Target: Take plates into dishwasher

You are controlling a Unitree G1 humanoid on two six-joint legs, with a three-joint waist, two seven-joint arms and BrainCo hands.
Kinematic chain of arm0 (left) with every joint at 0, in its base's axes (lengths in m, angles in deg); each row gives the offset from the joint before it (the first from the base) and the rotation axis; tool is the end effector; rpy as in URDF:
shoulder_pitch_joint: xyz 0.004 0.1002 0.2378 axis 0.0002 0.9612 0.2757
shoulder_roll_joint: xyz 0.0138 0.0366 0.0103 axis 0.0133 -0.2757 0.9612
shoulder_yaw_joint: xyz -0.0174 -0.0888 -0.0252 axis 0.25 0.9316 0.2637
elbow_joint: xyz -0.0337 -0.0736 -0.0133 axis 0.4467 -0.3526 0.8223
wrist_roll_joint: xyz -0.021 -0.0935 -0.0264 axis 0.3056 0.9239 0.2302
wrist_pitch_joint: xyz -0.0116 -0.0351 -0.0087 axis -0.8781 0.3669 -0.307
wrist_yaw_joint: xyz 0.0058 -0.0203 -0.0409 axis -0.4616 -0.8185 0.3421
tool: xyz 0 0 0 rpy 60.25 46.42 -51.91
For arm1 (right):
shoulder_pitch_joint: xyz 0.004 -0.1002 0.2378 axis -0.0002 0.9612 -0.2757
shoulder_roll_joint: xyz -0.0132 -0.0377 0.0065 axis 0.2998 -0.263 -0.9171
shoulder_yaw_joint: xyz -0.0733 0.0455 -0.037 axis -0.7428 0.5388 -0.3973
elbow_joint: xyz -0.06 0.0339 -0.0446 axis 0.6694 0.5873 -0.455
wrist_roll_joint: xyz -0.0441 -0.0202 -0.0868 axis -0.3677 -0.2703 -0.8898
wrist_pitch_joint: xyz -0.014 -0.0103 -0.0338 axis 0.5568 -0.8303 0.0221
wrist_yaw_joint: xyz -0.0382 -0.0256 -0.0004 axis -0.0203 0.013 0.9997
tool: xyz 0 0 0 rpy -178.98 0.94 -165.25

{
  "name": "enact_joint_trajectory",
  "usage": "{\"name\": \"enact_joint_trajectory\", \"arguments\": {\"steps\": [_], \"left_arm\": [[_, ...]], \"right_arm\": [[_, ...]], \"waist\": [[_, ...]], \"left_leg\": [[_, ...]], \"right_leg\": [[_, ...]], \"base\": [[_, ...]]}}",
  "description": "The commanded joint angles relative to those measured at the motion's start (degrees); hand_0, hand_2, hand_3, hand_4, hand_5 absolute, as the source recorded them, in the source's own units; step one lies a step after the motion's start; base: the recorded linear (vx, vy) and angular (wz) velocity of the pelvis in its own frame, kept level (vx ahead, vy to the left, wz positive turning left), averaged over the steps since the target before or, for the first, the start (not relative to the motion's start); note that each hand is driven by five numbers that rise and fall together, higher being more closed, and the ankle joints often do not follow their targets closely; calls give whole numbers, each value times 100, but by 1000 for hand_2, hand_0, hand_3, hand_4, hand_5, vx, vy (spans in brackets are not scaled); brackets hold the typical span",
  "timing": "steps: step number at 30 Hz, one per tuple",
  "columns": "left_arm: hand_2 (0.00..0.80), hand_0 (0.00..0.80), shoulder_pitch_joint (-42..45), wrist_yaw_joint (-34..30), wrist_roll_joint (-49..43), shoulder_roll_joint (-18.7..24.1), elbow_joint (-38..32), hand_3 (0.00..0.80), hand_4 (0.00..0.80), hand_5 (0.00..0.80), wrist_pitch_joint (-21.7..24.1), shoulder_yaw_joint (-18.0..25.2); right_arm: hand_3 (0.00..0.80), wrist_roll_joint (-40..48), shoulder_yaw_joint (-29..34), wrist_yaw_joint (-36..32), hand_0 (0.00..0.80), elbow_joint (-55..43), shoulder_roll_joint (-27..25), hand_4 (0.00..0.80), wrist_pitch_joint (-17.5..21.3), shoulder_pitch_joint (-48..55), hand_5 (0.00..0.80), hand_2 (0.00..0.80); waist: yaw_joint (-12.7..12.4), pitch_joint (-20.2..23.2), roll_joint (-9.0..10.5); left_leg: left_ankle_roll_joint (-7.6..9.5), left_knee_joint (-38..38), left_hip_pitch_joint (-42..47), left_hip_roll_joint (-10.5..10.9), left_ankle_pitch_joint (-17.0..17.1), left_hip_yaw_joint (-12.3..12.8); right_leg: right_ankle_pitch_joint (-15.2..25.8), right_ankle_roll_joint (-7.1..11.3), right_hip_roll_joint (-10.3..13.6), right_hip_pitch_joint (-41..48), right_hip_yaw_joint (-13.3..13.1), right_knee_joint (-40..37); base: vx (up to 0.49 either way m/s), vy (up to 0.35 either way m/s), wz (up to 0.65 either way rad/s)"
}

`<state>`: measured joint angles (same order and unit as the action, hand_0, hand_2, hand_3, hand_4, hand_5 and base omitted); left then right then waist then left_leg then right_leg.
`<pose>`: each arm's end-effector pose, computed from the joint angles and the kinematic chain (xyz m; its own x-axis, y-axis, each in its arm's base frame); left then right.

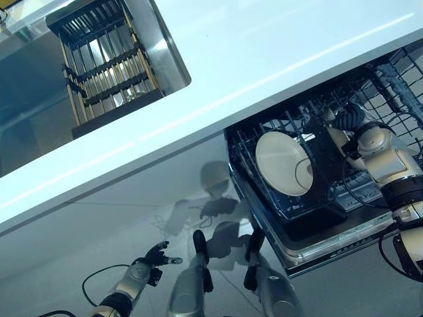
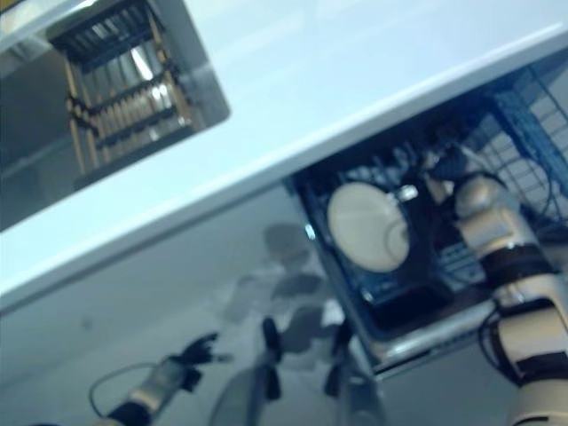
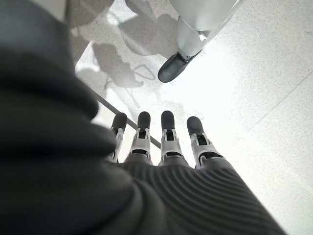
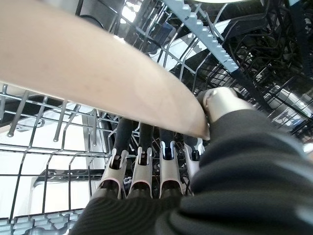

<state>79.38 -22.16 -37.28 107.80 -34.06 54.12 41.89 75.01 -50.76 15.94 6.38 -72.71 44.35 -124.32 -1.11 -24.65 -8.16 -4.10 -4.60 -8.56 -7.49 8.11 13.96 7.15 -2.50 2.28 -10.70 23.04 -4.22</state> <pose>0.1726 0.2078 -0.0604 0.6805 0.0013 -0.7328 0.3488 0.8789 0.3254 0.3168 -0.2761 0.2160 0.9678 -0.2518 -0.0010 0.1184 0.4588 -0.8806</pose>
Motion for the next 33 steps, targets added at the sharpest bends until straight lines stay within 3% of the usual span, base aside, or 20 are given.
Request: {"name": "enact_joint_trajectory", "arguments": {"steps": [1,23,24,27,28,29,30,33], "left_arm": [[0,0,-51,11,181,268,-80,0,0,0,-17,-191],[0,0,-68,42,164,286,-110,0,0,0,-33,-188],[0,0,-69,42,158,290,-105,0,0,0,-27,-187],[0,0,-64,44,179,308,-118,0,0,0,-36,-199],[0,0,-65,43,176,308,-127,0,0,0,-42,-195],[0,0,-65,45,182,315,-130,0,0,0,-41,-196],[0,0,-70,55,194,313,-131,0,0,0,-50,-204],[0,0,-83,45,191,310,-128,0,0,0,-69,-190]], "right_arm": [[800,-186,-315,195,800,512,-110,800,-230,-428,800,800],[800,-325,-334,173,800,775,-36,800,-460,-394,800,800],[759,-315,-331,181,759,802,-33,759,-439,-397,759,759],[493,-310,-336,221,493,828,-32,493,-415,-395,493,493],[364,-310,-326,256,364,836,-18,364,-412,-395,364,364],[97,-323,-322,264,97,825,-17,97,-428,-398,97,97],[0,-323,-325,272,0,821,-14,0,-430,-395,0,0],[0,-303,-319,291,0,841,-4,0,-450,-408,0,0]], "waist": [[-41,-187,423],[-87,-152,478],[-91,-154,481],[-97,-153,489],[-99,-153,491],[-100,-151,497],[-97,-148,500],[-101,-123,509]], "left_leg": [[-3,-40,153,137,-538,151],[9,-40,170,143,-536,183],[11,-40,170,142,-535,185],[4,-40,193,136,-536,193],[5,-40,195,135,-539,195],[7,-40,196,136,-541,197],[6,-40,200,134,-541,203],[1,-40,203,133,-541,214]], "right_leg": [[-1127,120,32,107,-214,477],[-1051,139,26,219,-154,354],[-1048,142,24,219,-150,354],[-1039,157,23,246,-143,350],[-1035,159,22,251,-139,344],[-1032,160,19,257,-137,335],[-1028,162,18,267,-137,326],[-1010,169,16,295,-132,282]], "base": [[0,0,0],[-3,2,1],[0,0,0],[-7,4,1],[-21,9,3],[0,0,0],[0,0,0],[0,0,0]]}}
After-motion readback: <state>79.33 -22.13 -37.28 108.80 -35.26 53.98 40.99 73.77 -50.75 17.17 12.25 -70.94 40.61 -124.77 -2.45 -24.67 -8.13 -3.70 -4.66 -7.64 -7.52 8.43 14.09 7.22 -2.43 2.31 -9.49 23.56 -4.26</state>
